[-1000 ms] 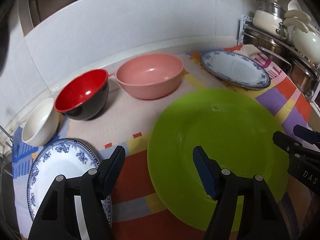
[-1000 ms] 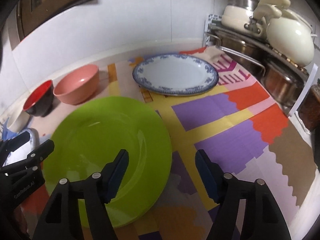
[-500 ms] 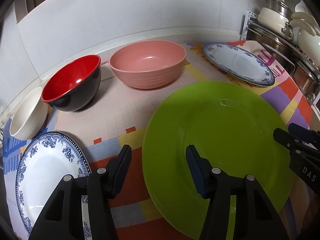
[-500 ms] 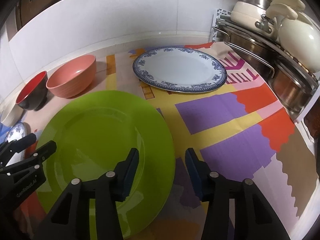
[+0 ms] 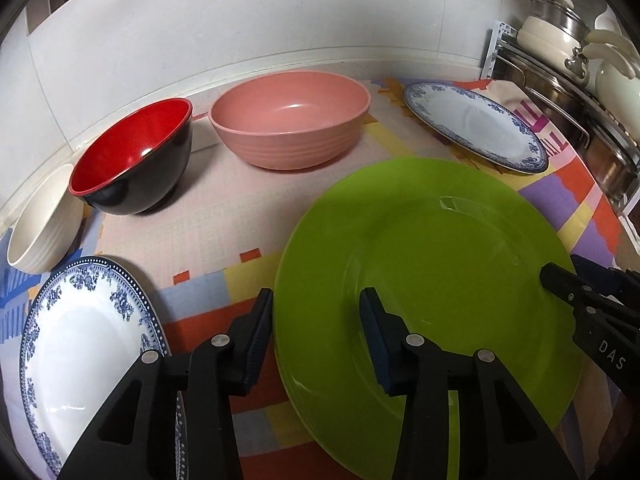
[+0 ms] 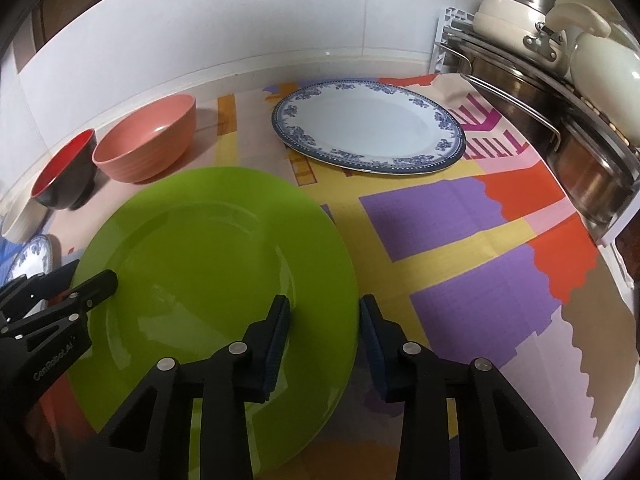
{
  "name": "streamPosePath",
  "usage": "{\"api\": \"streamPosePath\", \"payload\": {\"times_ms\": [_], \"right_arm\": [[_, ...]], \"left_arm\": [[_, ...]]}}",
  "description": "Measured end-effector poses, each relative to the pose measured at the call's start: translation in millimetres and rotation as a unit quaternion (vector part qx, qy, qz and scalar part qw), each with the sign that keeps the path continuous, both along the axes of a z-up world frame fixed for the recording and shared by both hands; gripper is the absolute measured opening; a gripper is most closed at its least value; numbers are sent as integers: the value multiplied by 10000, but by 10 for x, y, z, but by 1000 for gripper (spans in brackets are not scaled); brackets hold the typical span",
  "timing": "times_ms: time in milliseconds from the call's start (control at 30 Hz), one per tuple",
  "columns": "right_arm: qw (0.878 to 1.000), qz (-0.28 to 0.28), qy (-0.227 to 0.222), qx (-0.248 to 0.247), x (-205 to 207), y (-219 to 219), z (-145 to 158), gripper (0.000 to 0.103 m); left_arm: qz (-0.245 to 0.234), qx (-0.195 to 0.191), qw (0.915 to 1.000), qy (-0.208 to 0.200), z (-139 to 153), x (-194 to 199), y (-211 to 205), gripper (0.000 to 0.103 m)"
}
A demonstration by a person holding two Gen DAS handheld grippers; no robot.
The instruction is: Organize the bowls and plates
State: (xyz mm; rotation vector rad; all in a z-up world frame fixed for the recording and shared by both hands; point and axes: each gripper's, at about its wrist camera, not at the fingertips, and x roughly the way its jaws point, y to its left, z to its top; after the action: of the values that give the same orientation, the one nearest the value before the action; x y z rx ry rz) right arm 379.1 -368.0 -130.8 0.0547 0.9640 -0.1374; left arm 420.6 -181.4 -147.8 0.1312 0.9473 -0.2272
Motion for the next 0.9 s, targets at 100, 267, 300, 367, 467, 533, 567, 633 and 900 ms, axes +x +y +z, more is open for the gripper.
{"api": "streamPosePath", "payload": {"times_ms": [100,267,300,367,467,533,567,633,900], "right_arm": [[10000,20,23,-24,1,6,1,37],[10000,-15,45,16,2,-5,6,35],[10000,-39,54,47,-1,-14,10,35],[9999,-83,54,85,-5,-35,15,35],[9998,-132,37,116,-21,-62,31,35],[9999,-131,31,100,-31,-74,50,34],[9998,-143,15,98,-42,-84,67,35],[9998,-167,-6,86,-65,-103,105,34],[9990,-443,-83,73,-238,-285,312,34]], "left_arm": [[24,2,10000,4,6,7,1,41],[61,15,10000,22,23,-5,-5,40],[50,22,10000,10,28,-15,-9,40],[51,32,10000,-21,43,-39,-20,40],[48,40,10000,-48,79,-66,-38,39],[44,29,10000,-62,111,-83,-51,39],[38,27,10000,-74,130,-94,-70,39],[9,18,9999,-123,177,-126,-104,39],[-153,-88,9998,-116,321,-274,-303,39]]}}
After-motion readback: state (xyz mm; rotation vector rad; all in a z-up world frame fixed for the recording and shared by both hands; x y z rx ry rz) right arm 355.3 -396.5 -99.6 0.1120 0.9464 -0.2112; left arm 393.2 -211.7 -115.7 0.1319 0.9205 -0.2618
